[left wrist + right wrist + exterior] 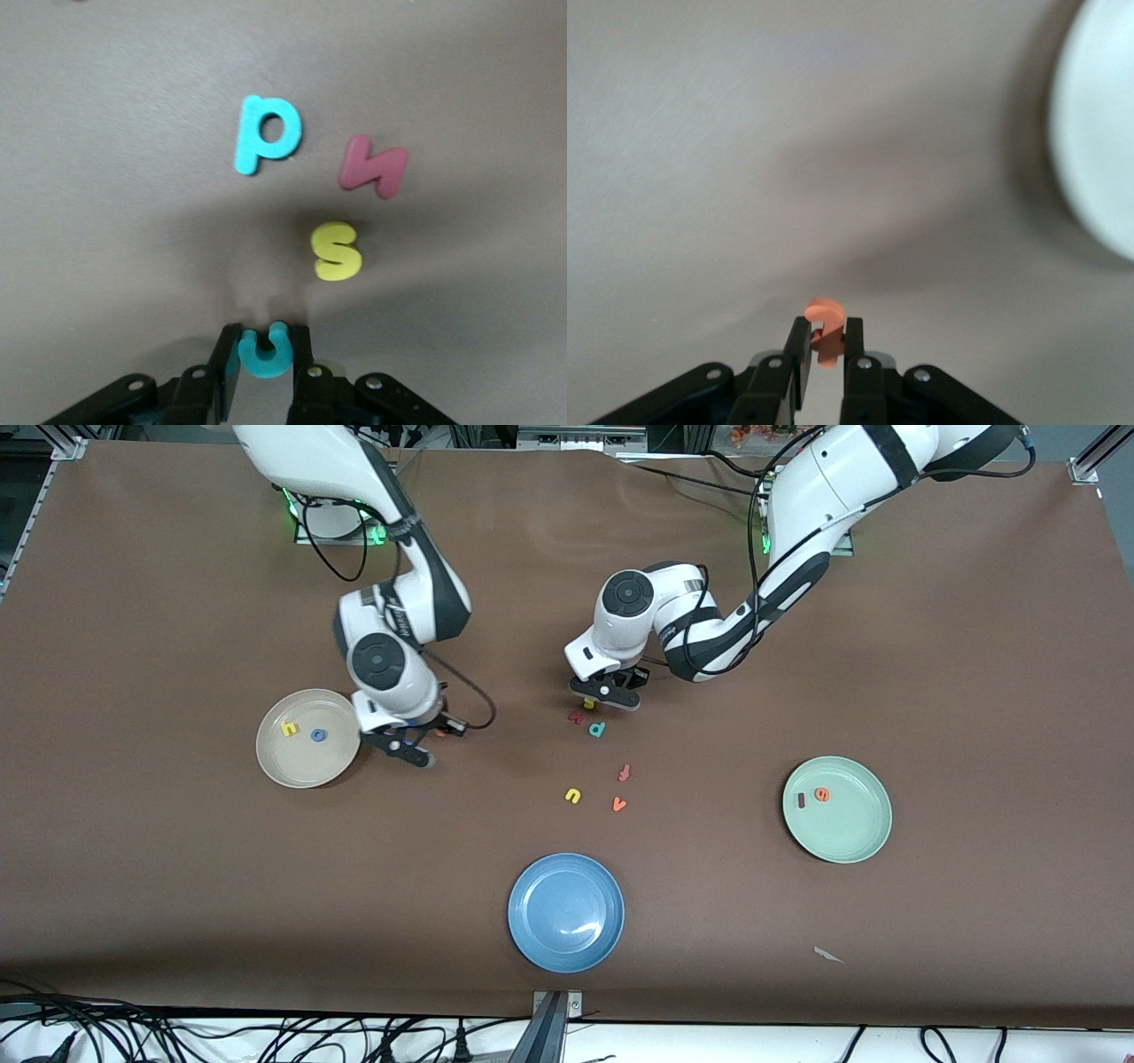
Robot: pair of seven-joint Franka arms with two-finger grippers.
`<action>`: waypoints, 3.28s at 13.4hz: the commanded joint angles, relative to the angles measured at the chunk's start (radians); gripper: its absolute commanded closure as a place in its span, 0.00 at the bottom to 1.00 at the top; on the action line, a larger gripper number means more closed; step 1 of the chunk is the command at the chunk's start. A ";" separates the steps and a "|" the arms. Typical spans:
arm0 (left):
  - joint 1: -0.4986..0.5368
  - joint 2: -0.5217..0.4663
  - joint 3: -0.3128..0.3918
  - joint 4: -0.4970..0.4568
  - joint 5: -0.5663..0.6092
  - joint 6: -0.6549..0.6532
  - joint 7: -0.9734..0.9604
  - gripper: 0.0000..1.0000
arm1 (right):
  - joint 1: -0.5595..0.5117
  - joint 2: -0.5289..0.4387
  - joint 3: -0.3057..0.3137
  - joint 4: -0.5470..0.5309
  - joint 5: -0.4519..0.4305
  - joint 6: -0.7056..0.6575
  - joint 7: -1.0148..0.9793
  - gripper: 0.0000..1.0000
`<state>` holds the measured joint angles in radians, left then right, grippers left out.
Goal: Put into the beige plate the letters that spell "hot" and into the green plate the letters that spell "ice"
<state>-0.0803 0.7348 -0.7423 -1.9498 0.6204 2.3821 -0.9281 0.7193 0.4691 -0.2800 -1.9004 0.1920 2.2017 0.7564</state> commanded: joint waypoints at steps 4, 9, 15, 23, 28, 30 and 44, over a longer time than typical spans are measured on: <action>0.089 -0.089 -0.011 0.025 0.028 -0.090 0.058 0.98 | 0.005 -0.085 -0.194 -0.047 -0.026 -0.201 -0.253 1.00; 0.210 -0.135 -0.011 0.077 0.016 -0.167 0.233 0.98 | 0.005 -0.119 -0.263 -0.216 -0.025 -0.082 -0.371 1.00; 0.439 -0.106 0.014 0.133 0.033 -0.161 0.642 0.98 | 0.003 -0.116 -0.263 -0.327 -0.025 0.086 -0.381 0.71; 0.453 0.004 0.188 0.273 0.068 -0.130 0.879 0.98 | 0.003 -0.193 -0.277 -0.250 -0.025 0.006 -0.382 0.01; 0.462 0.055 0.204 0.293 0.068 -0.055 0.887 0.65 | 0.002 -0.210 -0.373 0.036 -0.025 -0.340 -0.517 0.01; 0.462 0.054 0.204 0.293 0.065 -0.054 0.887 0.00 | 0.002 -0.210 -0.389 0.136 -0.025 -0.417 -0.575 0.01; 0.455 -0.216 0.153 0.405 -0.240 -0.352 0.896 0.00 | -0.153 -0.202 -0.288 0.386 -0.031 -0.576 -0.583 0.00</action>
<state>0.3866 0.5418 -0.5948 -1.5789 0.4304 2.0850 -0.0540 0.6800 0.2542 -0.6691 -1.5656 0.1774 1.6481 0.1853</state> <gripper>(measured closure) 0.000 0.000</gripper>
